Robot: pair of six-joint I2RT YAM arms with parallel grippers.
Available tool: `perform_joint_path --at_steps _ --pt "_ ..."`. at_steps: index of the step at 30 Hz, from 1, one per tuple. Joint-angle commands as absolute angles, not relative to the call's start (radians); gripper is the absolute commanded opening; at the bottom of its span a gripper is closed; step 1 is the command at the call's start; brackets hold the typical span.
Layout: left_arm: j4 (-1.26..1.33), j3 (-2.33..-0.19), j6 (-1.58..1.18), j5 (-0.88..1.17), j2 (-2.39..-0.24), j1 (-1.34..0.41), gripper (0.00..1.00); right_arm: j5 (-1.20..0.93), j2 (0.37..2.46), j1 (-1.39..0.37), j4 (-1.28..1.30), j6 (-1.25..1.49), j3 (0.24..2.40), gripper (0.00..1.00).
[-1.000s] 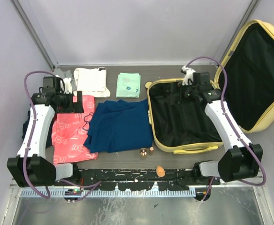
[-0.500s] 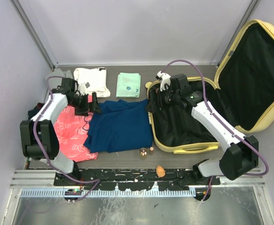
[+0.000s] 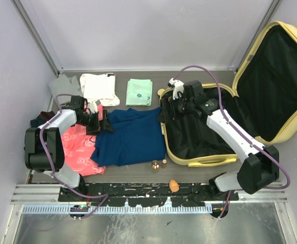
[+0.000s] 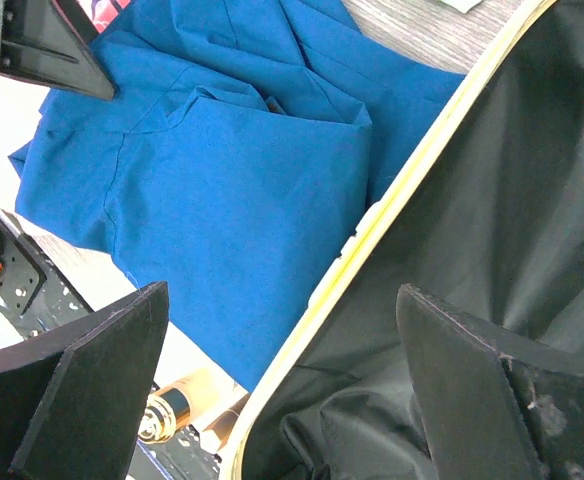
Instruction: Pack the luggage
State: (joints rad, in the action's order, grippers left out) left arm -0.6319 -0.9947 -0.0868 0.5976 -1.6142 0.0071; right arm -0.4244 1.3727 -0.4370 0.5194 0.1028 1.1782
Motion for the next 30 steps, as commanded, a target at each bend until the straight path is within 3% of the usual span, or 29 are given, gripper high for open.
perform_joint_path --at_steps 1,10,18,30 --pt "-0.575 -0.933 -0.113 0.639 -1.541 0.049 0.98 -0.439 1.377 -0.442 0.479 0.082 1.189 1.0" --pt "-0.617 -0.89 -0.089 0.681 -1.426 0.08 0.98 -0.444 1.383 -0.443 0.485 0.087 1.18 1.0" --pt "-0.643 -0.865 -0.169 0.573 -1.378 0.101 0.98 -0.449 1.382 -0.442 0.486 0.089 1.176 1.0" --pt "-0.64 -0.858 -0.201 0.591 -1.502 0.117 0.98 -0.436 1.366 -0.442 0.484 0.089 1.168 1.0"
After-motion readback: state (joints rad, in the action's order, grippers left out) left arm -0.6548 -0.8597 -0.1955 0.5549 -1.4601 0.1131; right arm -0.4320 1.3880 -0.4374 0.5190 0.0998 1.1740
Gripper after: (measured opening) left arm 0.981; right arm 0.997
